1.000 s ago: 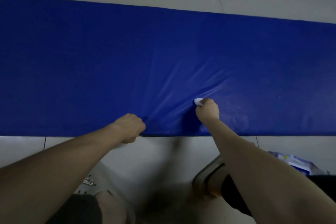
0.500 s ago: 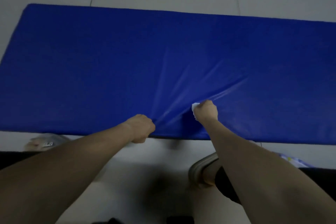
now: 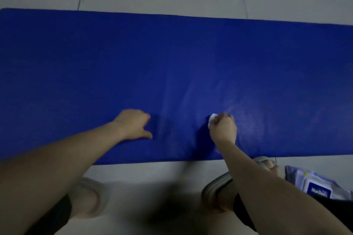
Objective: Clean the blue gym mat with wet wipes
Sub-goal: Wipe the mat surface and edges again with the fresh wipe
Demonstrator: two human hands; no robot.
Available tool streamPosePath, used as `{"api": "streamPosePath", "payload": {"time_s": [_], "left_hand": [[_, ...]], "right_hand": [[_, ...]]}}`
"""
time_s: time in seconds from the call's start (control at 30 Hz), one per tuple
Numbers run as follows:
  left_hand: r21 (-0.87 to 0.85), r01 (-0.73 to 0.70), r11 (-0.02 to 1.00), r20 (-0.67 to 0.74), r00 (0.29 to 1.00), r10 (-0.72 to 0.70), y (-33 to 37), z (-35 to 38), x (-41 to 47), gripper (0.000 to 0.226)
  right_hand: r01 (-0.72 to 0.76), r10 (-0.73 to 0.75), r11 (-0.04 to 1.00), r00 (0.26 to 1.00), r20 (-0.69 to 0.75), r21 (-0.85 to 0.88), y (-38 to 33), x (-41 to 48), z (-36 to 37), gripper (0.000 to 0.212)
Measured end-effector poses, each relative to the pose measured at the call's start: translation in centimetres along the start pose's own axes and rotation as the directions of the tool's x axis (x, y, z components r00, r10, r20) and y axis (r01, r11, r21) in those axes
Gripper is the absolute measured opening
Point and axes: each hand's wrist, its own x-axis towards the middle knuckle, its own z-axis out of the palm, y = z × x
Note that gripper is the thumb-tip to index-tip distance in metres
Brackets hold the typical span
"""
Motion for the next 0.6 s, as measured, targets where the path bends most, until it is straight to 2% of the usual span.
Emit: {"api": "streamPosePath", "payload": {"time_s": [0.07, 0.13, 0.2, 0.3, 0.43, 0.53, 0.6], "left_hand": [[-0.111, 0.129, 0.986, -0.040, 0.990, -0.134, -2.7, -1.4, 1.2, 0.063], [-0.167, 0.194, 0.967, 0.034, 0.981, -0.191, -4.0, -2.1, 2.3, 0.078], [-0.157, 0.217, 0.963, 0.122, 0.972, -0.199, -4.0, -2.1, 3.4, 0.097], [-0.131, 0.232, 0.964, 0.171, 0.963, -0.208, -3.9, -2.0, 4.8, 0.120], [-0.131, 0.257, 0.957, 0.197, 0.953, -0.229, -4.0, -2.0, 5.2, 0.119], [-0.127, 0.268, 0.955, 0.208, 0.948, -0.239, -3.7, -2.1, 5.1, 0.119], [-0.132, 0.274, 0.953, 0.212, 0.947, -0.243, -3.5, -2.3, 5.0, 0.123]], "right_hand": [[-0.114, 0.123, 0.989, 0.988, -0.093, 0.095, 0.3, 1.3, -0.8, 0.025], [-0.208, 0.218, 0.973, 0.970, -0.103, 0.102, 0.8, 2.4, -1.3, 0.026], [-0.224, 0.232, 0.971, 0.969, -0.088, 0.086, 0.4, 2.3, -1.0, 0.028], [-0.099, 0.102, 0.993, 0.993, -0.056, 0.057, -2.1, 0.4, 1.1, 0.022], [0.113, -0.115, 0.987, 0.993, 0.012, 0.115, -6.5, -3.3, 4.6, 0.017], [0.289, -0.306, 0.945, 0.947, 0.097, 0.156, -8.6, -5.7, 6.5, 0.016], [0.404, -0.420, 0.906, 0.896, 0.144, 0.125, -9.0, -6.0, 6.8, 0.014]]}}
